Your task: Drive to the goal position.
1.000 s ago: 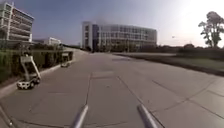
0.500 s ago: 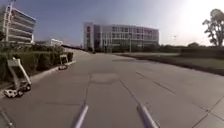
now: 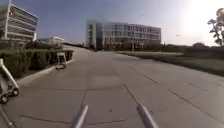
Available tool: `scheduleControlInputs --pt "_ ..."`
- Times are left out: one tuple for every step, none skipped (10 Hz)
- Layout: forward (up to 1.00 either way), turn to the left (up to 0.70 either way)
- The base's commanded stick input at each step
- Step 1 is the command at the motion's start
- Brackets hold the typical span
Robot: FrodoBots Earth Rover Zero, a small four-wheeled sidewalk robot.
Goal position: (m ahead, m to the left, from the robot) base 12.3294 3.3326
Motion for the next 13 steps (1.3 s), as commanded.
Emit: scheduleControlInputs --pt "0.7 0.0" --pt "0.7 0.04" --pt "0.7 0.22" --pt "0.7 0.27" --pt "0.7 0.0" --pt "0.7 0.0" --pt "0.7 0.0" --pt "0.7 0.0" --pt "0.7 0.0" --pt "0.7 0.0" --pt "0.7 0.0" --pt "0.7 0.0" --pt "0.7 0.0"
